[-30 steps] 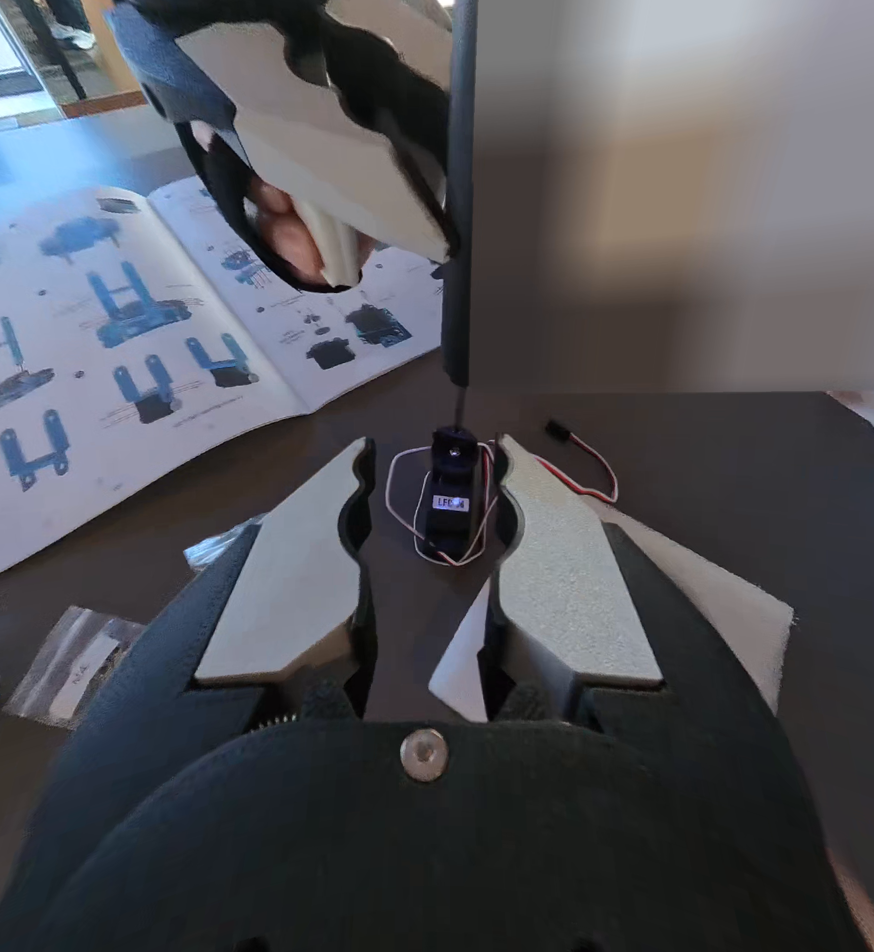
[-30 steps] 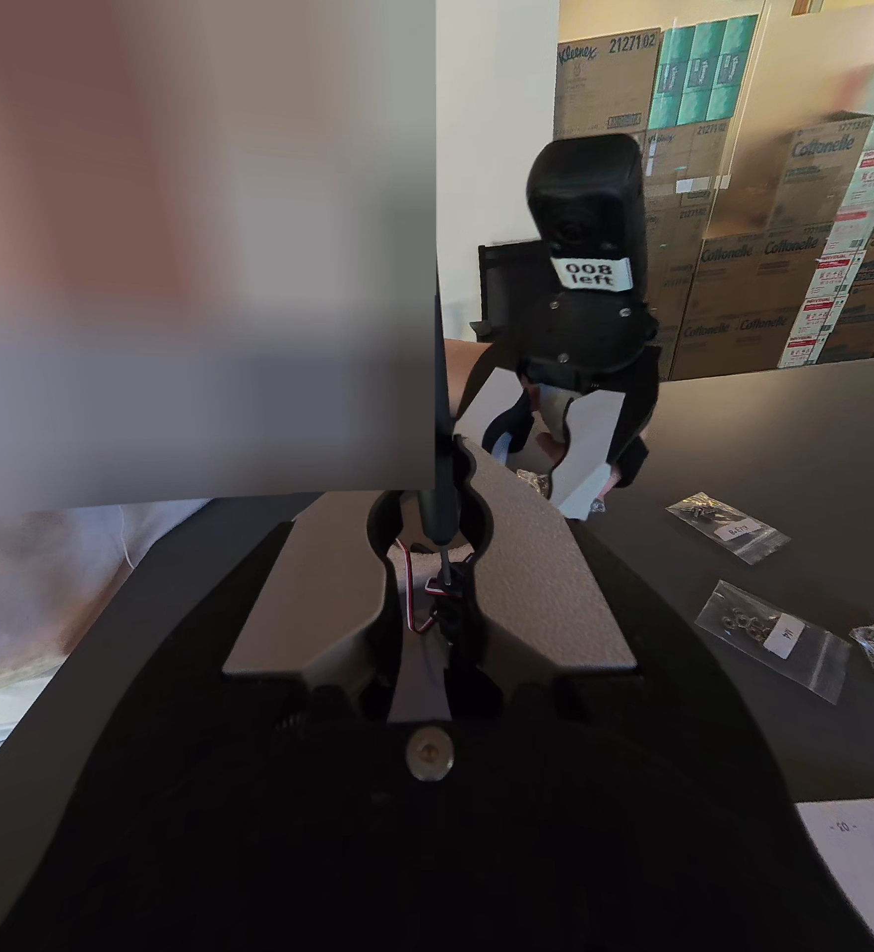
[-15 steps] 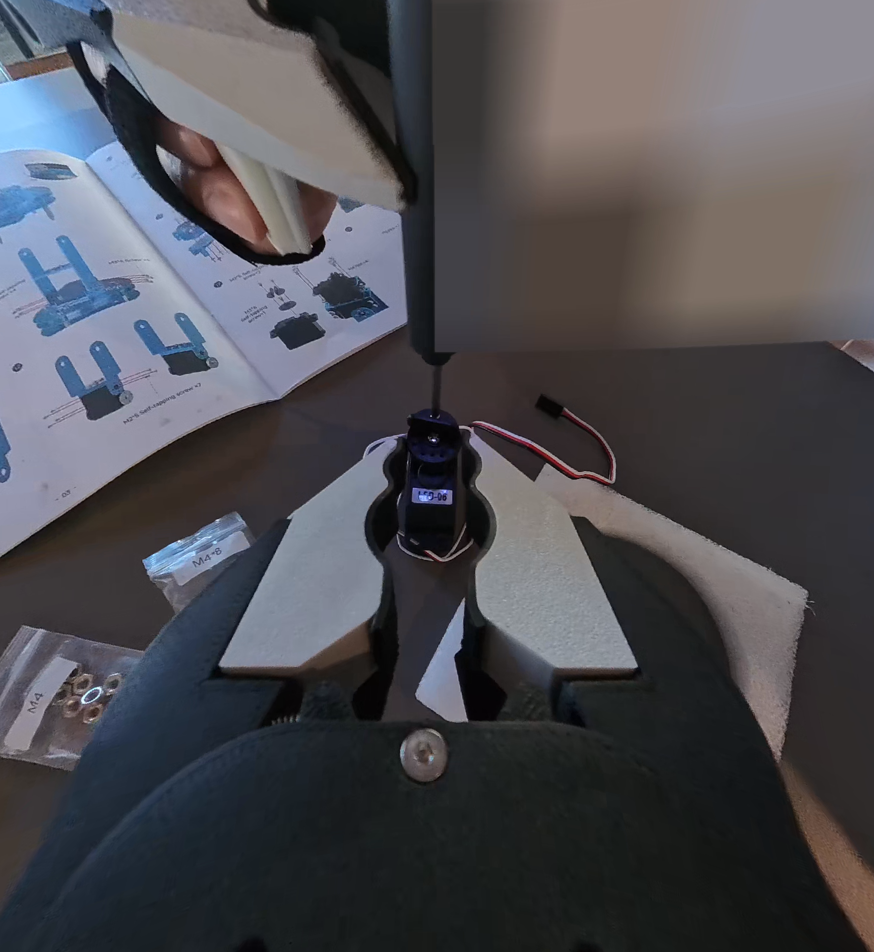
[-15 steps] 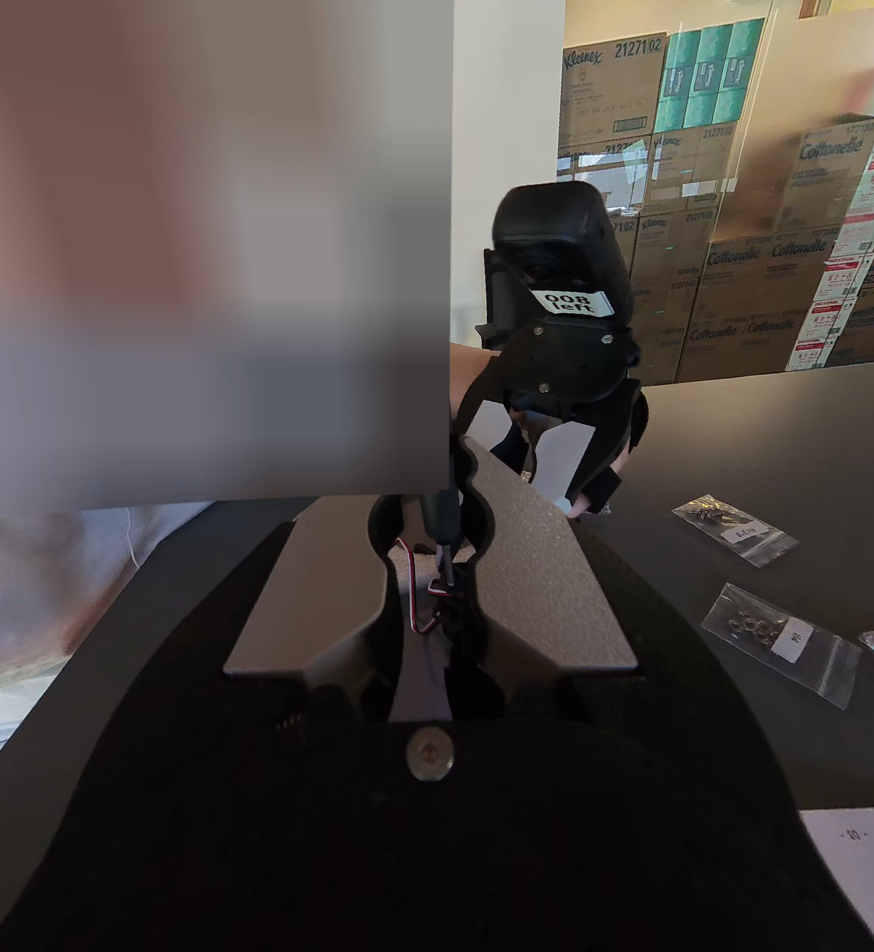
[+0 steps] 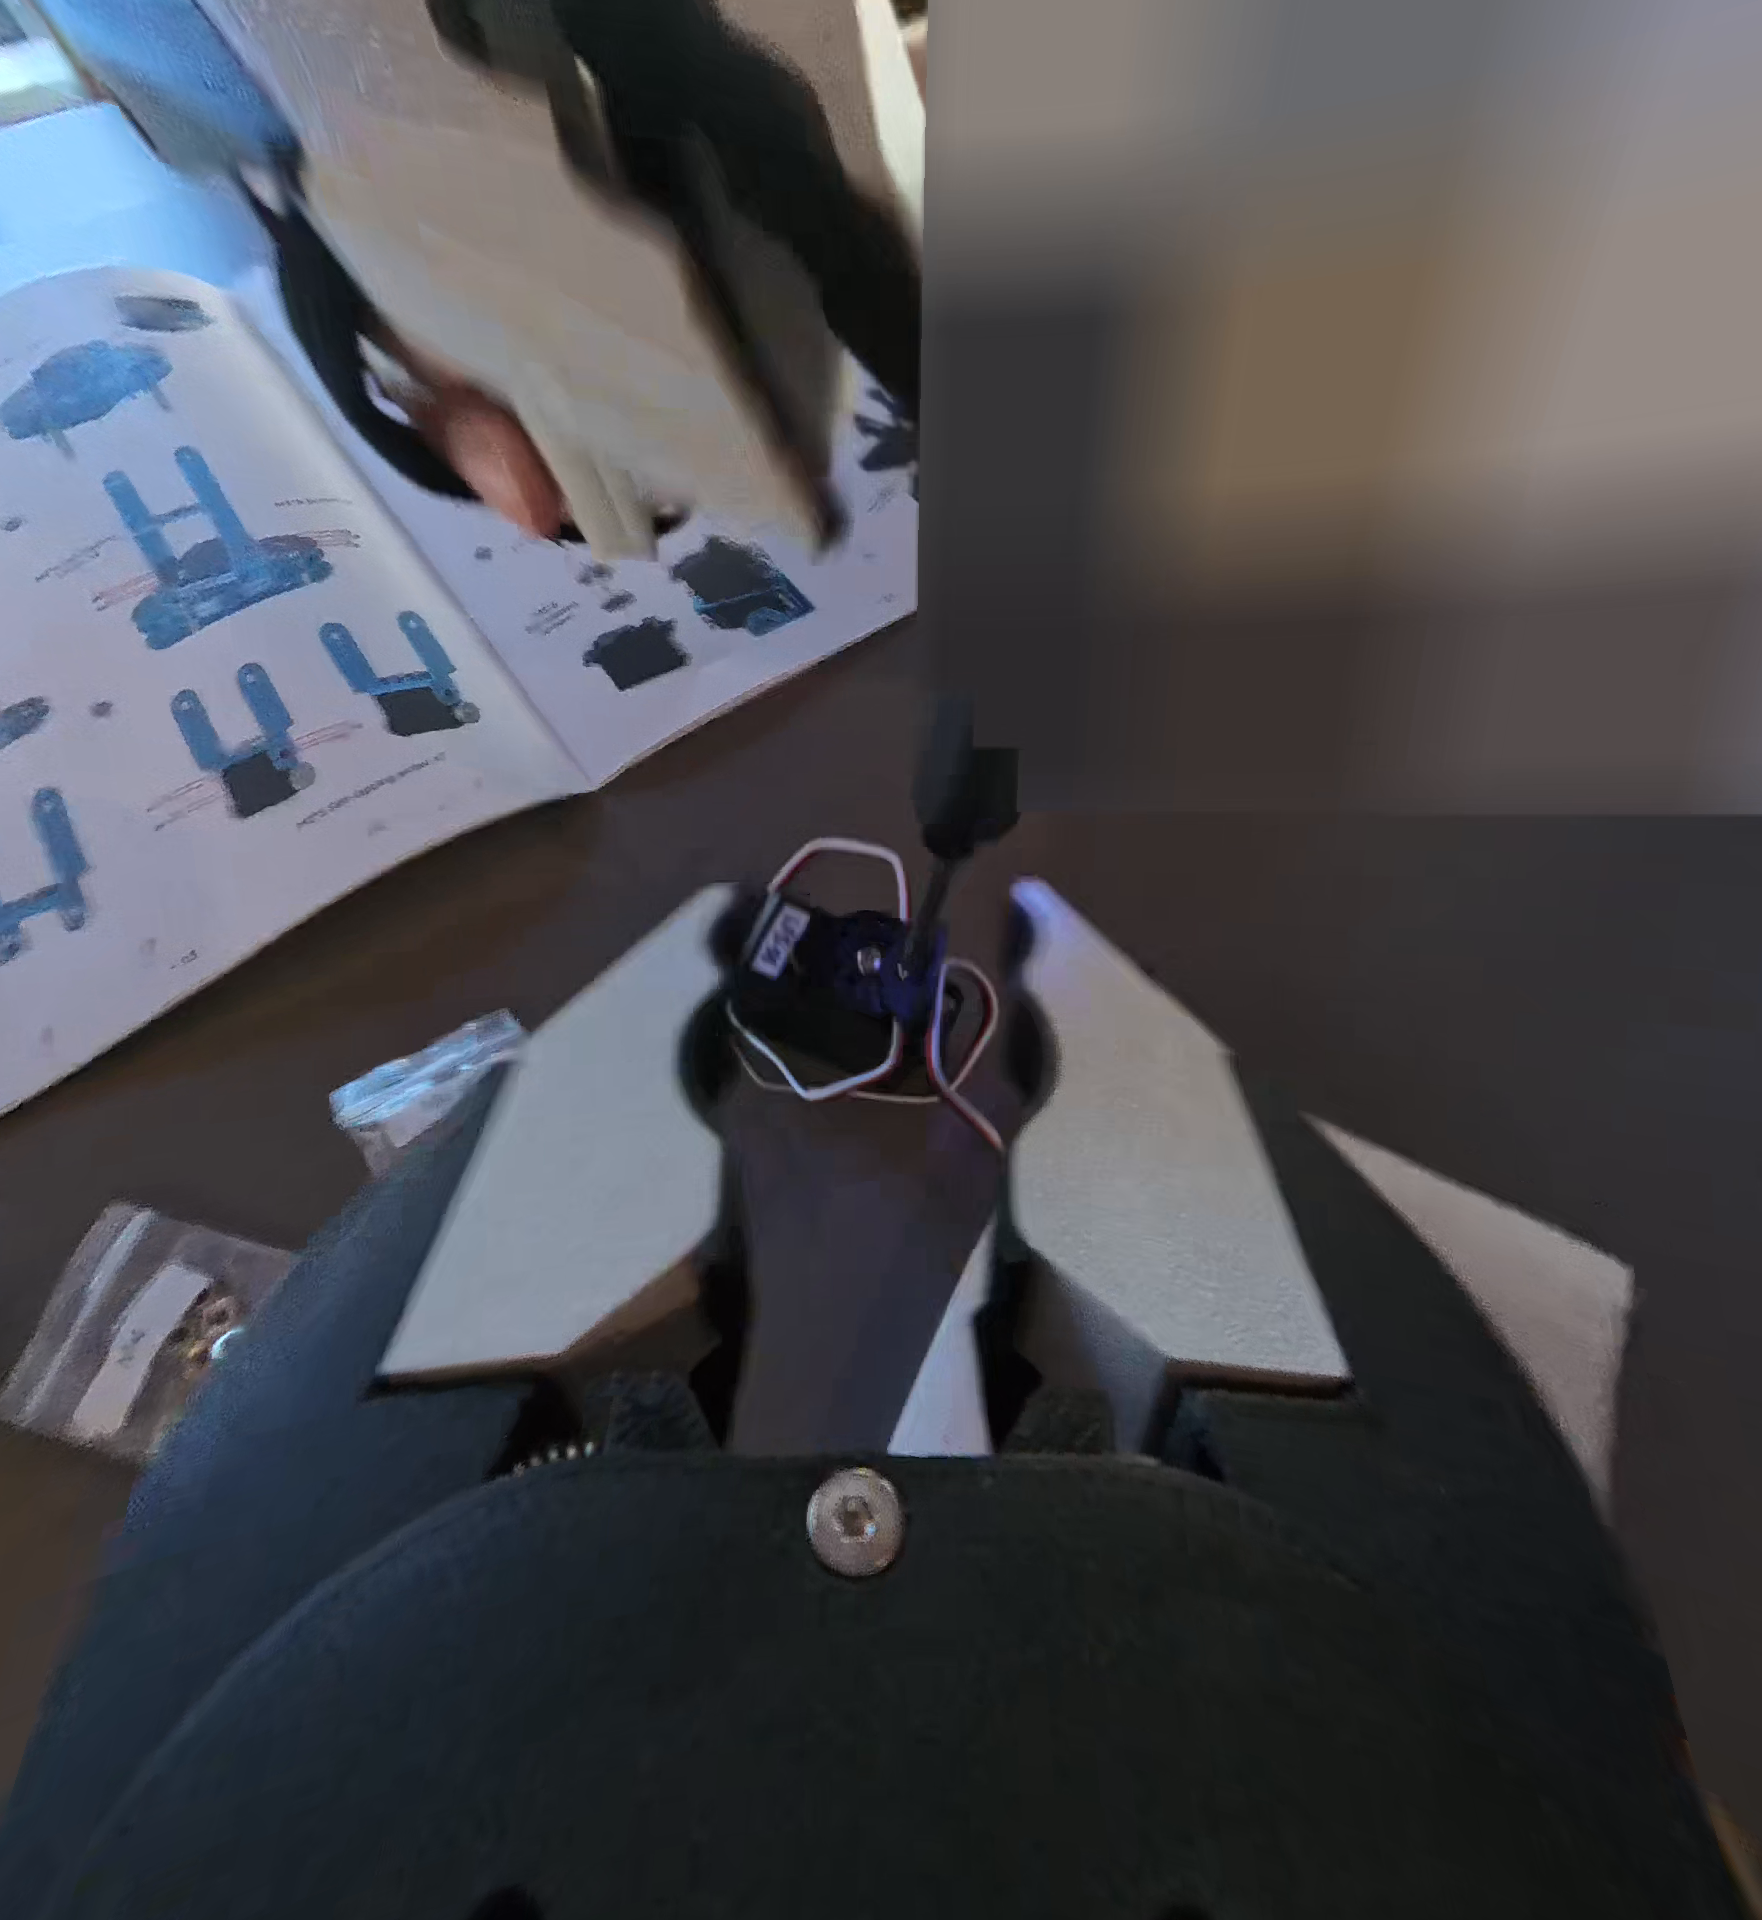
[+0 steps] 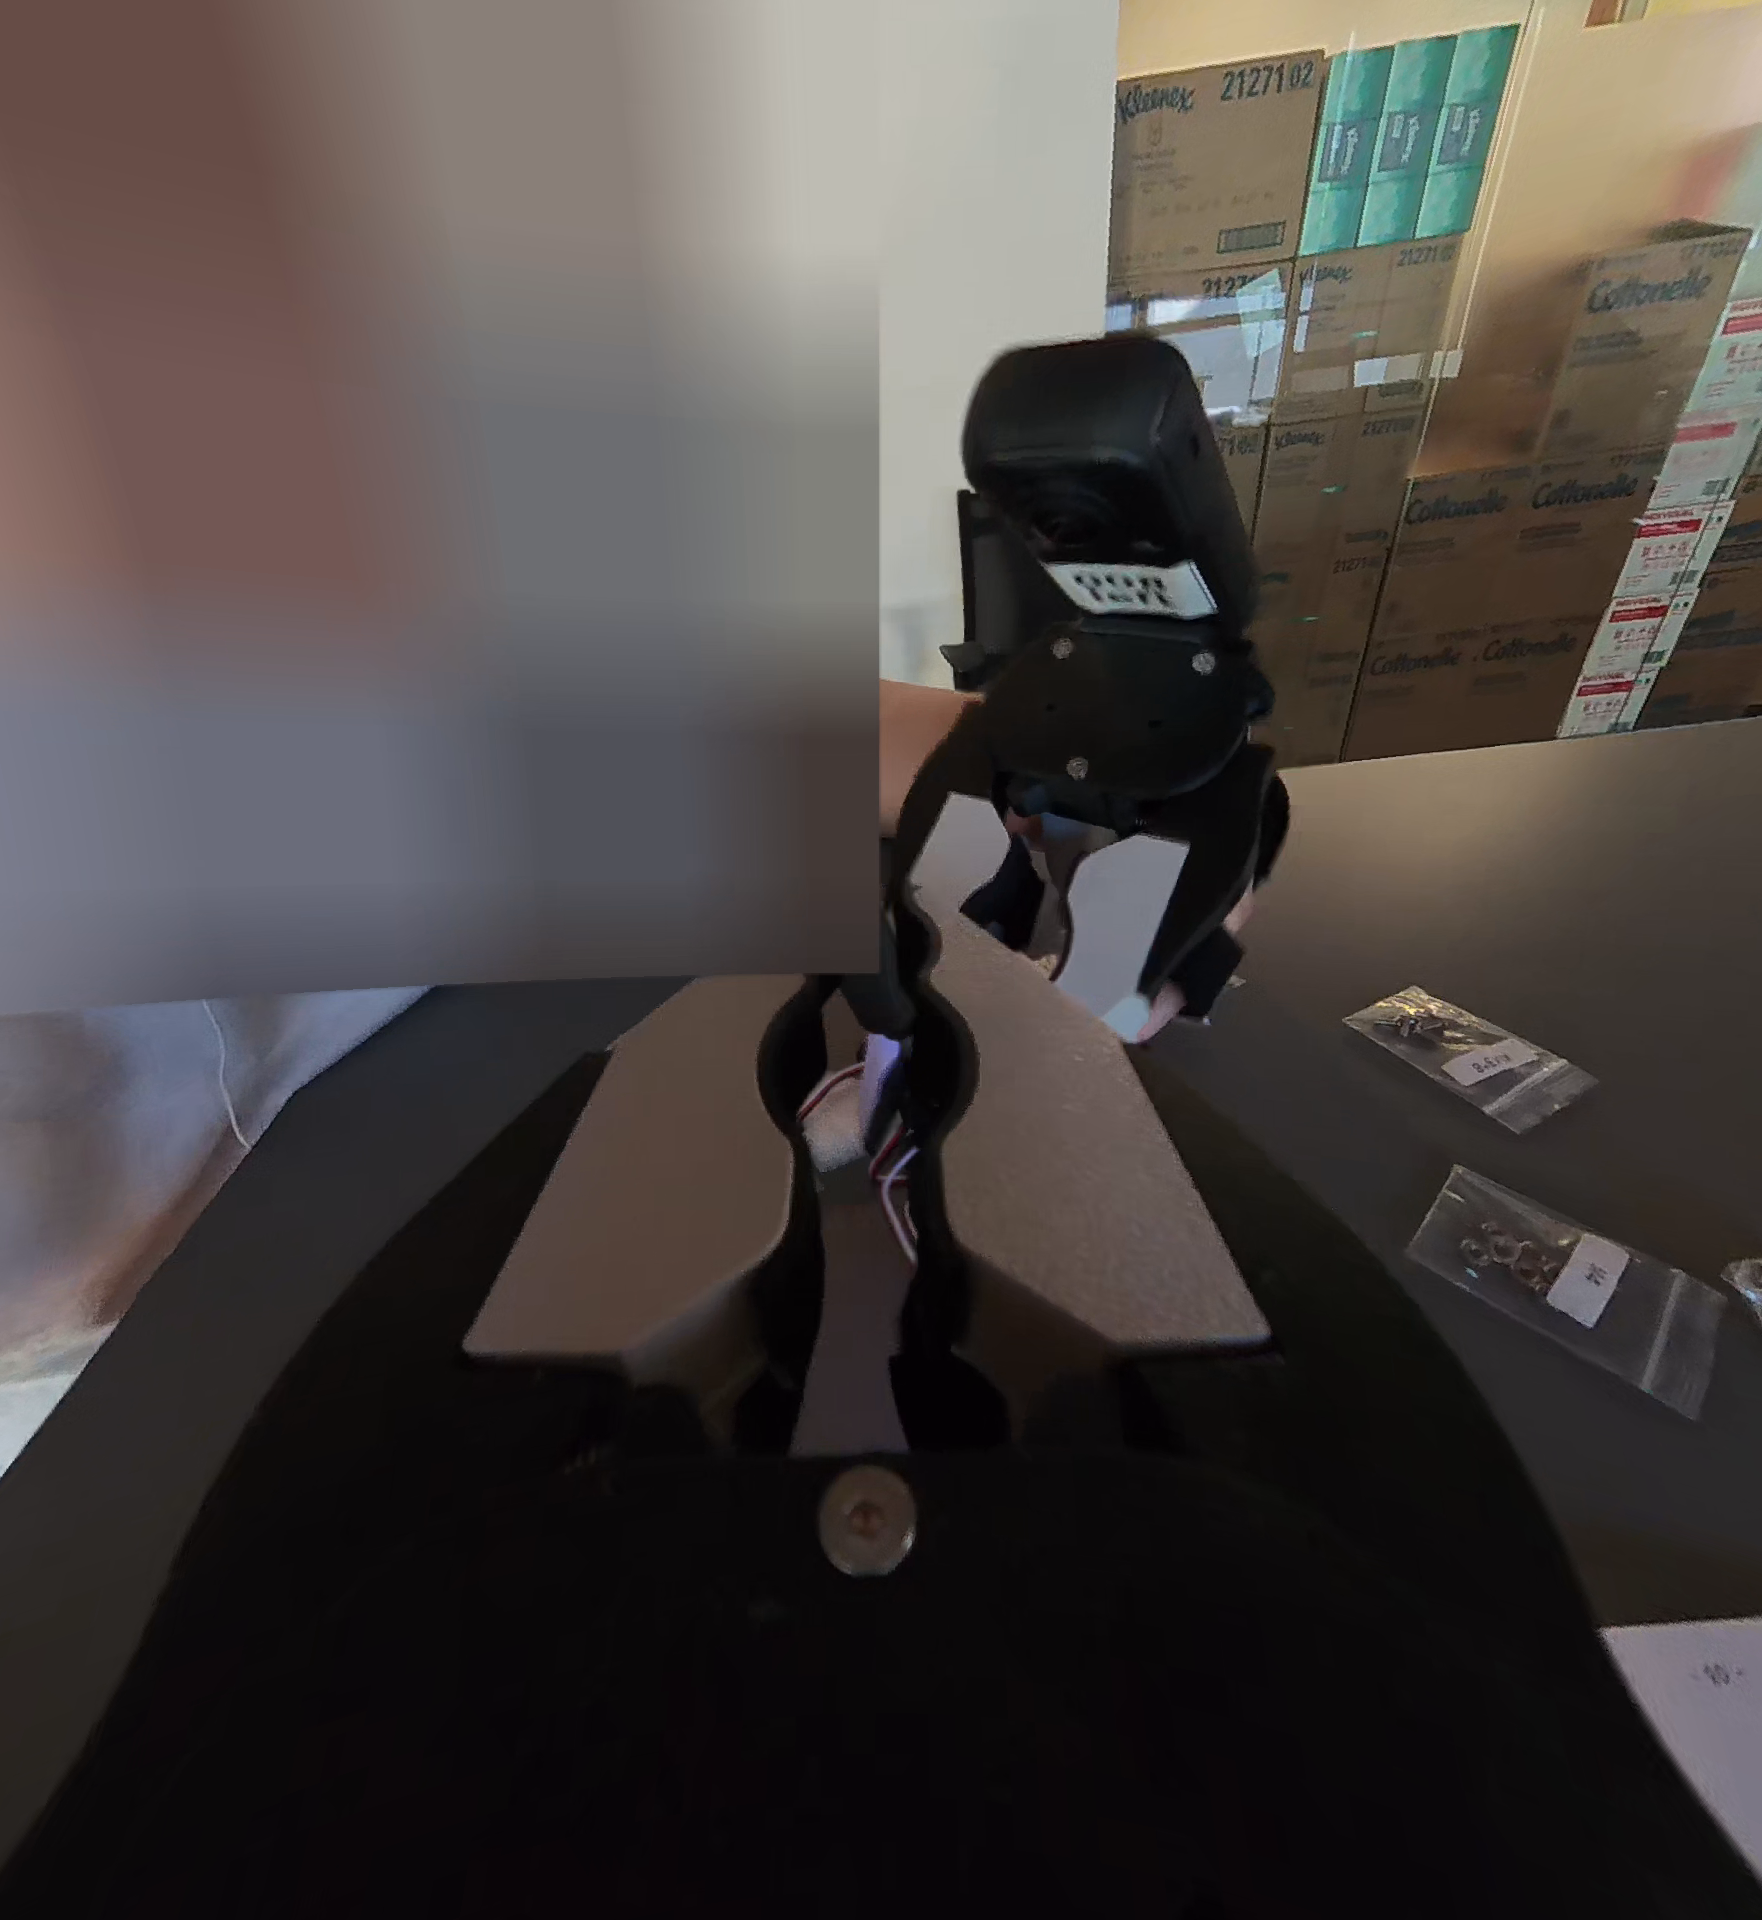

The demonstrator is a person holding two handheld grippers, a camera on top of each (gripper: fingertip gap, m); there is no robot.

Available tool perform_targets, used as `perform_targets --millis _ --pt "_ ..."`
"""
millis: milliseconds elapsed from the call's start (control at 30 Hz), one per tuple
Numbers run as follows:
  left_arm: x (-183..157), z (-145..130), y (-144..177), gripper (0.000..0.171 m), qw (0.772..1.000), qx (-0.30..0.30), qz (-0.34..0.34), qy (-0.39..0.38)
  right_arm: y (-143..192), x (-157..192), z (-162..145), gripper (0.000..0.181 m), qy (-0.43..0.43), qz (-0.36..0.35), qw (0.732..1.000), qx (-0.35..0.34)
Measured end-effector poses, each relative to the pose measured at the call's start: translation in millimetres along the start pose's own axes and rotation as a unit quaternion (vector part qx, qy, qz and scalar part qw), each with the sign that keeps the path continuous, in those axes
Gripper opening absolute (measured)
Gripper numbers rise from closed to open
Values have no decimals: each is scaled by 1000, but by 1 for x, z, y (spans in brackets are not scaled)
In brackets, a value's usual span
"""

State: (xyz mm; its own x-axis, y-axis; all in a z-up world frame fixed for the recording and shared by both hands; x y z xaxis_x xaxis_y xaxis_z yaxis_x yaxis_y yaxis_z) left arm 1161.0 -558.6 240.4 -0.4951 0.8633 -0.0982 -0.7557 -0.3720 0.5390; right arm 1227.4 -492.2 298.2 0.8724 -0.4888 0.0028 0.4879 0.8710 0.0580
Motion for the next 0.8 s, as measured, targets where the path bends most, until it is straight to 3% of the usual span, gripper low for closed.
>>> perform_targets --millis 33,67,100,133,267,400,500,567,667,800 --pt "-1 9 5 66 1000 -7 23 7 0 -2 -2 18 -9 -8 1000 10" --pt "-3 23 10 69 998 -32 46 18 1 -3 -5 27 -21 -17 999 21" --pt "-6 37 10 54 996 -49 61 32 2 0 -4 26 -33 -21 999 3" --pt "-10 43 5 22 995 -46 79 28 3 1 -1 19 -58 -32 997 -32" --pt "-10 24 -21 19 986 39 142 -74 -3 4 9 15 -150 -82 977 -126" --pt "-1 23 -15 15 994 -9 105 -30 14 -10 13 14 -118 -178 971 -111" --pt "1 26 -3 15 992 -31 112 -39 36 -10 15 14 -116 -183 967 -136" --pt "1 28 1 15 992 -32 117 -47 47 -6 14 31 -130 -157 969 -136" --pt "1 28 8 15 988 -17 139 -63 48 4 -1 54 -125 -145 981 -40" --pt "3 30 23 15 983 -16 167 -74 28 17 -26 57 -77 -149 977 133"
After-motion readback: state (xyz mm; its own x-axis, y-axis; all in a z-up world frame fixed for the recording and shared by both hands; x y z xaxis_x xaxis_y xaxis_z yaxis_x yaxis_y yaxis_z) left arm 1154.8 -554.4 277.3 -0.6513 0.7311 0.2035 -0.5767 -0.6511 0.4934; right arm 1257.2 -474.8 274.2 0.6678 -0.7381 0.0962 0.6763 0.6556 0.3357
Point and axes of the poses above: each gripper's, where its closed fingertips meet, y back along the fingers, z out of its top, x = y × z across the jaws, the point moved 6 cm from there along y, back along the fingers, and after that the axes turned 6 degrees about y, right-handed, at the moved point
